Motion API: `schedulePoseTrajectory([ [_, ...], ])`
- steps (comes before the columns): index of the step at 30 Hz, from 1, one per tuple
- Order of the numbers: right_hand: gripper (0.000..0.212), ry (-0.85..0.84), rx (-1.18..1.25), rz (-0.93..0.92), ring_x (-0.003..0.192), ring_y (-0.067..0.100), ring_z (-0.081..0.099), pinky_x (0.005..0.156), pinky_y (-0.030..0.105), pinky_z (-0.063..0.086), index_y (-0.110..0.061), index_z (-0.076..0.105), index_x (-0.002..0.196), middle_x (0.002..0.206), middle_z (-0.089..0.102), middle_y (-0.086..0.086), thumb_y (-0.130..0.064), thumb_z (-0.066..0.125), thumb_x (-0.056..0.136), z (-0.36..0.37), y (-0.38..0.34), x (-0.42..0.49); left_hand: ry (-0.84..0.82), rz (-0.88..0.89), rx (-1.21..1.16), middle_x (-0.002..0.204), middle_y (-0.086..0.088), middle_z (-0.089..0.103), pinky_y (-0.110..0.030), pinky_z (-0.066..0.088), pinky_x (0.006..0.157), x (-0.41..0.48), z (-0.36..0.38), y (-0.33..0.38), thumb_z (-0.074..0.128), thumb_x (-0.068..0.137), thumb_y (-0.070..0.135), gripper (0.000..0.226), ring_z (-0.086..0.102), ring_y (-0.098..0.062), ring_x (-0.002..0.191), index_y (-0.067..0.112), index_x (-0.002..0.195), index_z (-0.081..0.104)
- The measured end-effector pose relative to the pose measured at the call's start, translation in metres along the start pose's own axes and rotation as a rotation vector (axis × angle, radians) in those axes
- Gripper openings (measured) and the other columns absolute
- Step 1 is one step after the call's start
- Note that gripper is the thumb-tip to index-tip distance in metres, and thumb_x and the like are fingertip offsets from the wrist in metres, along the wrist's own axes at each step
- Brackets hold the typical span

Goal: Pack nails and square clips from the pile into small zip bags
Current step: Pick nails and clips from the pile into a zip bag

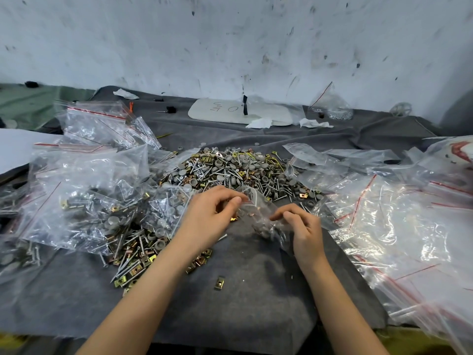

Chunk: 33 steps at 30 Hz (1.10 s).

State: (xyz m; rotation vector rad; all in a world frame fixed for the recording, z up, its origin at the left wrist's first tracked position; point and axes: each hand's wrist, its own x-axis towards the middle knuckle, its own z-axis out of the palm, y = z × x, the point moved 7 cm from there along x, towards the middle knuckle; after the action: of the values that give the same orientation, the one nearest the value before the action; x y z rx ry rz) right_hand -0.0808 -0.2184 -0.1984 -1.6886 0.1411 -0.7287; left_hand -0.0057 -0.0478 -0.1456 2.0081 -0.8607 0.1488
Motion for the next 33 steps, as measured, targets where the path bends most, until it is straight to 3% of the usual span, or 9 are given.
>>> schedulePoseTrajectory([
  [5,0.027,0.026,-0.053,-0.027,0.079,0.02,0.063,0.075,0.023,0.046,-0.007,0.07,0.066,0.074,0.07,0.004,-0.014,0.049,0.081,-0.002,0.001,0.0,0.114,-0.075,0.104,0.109,0.009,0.061,-0.02,0.049,0.085,-0.006,-0.016,-0.02,0.056,0.093,0.01,0.025,0.06,-0.002,0.083,0.024,0.113,0.063],
  [8,0.027,0.03,-0.052,-0.031,0.077,0.02,0.064,0.074,0.024,0.047,-0.008,0.071,0.065,0.073,0.07,0.003,-0.014,0.05,0.082,-0.003,0.001,0.001,-0.137,-0.112,0.387,0.11,0.004,0.063,-0.018,0.04,0.091,-0.014,-0.001,-0.038,0.058,0.092,0.009,0.022,0.055,-0.005,0.094,0.019,0.11,0.067],
  [10,0.028,0.028,-0.049,-0.032,0.076,0.021,0.064,0.073,0.026,0.047,-0.008,0.071,0.066,0.073,0.07,0.004,-0.014,0.05,0.082,-0.002,0.001,0.001,-0.285,-0.112,0.491,0.113,0.001,0.059,-0.026,0.044,0.093,-0.023,0.012,-0.043,0.055,0.092,0.009,0.026,0.057,-0.015,0.102,0.019,0.112,0.067],
  [13,0.028,0.027,-0.046,-0.029,0.076,0.02,0.064,0.073,0.025,0.047,-0.007,0.071,0.066,0.073,0.07,0.004,-0.014,0.05,0.083,-0.002,0.001,0.001,-0.321,-0.093,0.626,0.113,0.002,0.052,-0.038,0.049,0.086,-0.028,0.017,-0.041,0.05,0.094,0.012,0.026,0.058,-0.023,0.104,0.022,0.115,0.061],
  [17,0.028,0.023,-0.042,-0.019,0.075,0.018,0.065,0.073,0.024,0.048,-0.007,0.071,0.066,0.073,0.07,0.003,-0.015,0.05,0.083,-0.001,0.002,0.0,-0.323,-0.039,0.818,0.11,0.004,0.052,-0.036,0.047,0.073,-0.025,0.013,-0.035,0.048,0.096,0.027,0.016,0.058,-0.023,0.104,0.025,0.11,0.055],
  [20,0.028,0.016,-0.039,-0.017,0.074,0.017,0.064,0.073,0.021,0.047,-0.008,0.071,0.065,0.073,0.07,0.003,-0.015,0.05,0.083,-0.001,0.002,0.0,-0.235,-0.006,0.612,0.104,0.007,0.057,-0.034,0.051,0.079,-0.019,0.005,-0.03,0.057,0.093,0.029,0.014,0.058,-0.015,0.098,0.024,0.106,0.06],
  [25,0.029,0.009,-0.056,-0.021,0.074,0.018,0.064,0.073,0.024,0.047,-0.01,0.071,0.065,0.071,0.069,0.003,-0.016,0.05,0.083,0.0,0.002,0.0,0.091,-0.007,0.032,0.076,0.017,0.062,-0.006,0.044,0.067,0.0,-0.015,-0.007,0.072,0.083,0.016,0.016,0.058,0.007,0.077,0.026,0.088,0.061],
  [29,0.031,0.012,-0.043,-0.019,0.072,0.015,0.063,0.069,0.018,0.045,-0.01,0.07,0.064,0.07,0.068,0.004,-0.017,0.048,0.084,-0.001,0.001,-0.001,0.005,0.026,-0.092,0.077,0.015,0.064,-0.009,0.045,0.068,0.016,-0.002,0.005,0.069,0.085,0.012,0.01,0.058,0.005,0.073,0.021,0.086,0.065],
  [33,0.031,0.023,-0.044,-0.007,0.074,0.019,0.064,0.072,0.023,0.046,-0.007,0.07,0.064,0.071,0.068,0.006,-0.017,0.048,0.083,-0.002,0.002,0.0,-0.083,0.008,-0.174,0.078,0.006,0.065,-0.023,0.049,0.066,0.016,0.005,0.0,0.067,0.087,0.013,0.005,0.06,-0.009,0.069,0.017,0.086,0.065],
])
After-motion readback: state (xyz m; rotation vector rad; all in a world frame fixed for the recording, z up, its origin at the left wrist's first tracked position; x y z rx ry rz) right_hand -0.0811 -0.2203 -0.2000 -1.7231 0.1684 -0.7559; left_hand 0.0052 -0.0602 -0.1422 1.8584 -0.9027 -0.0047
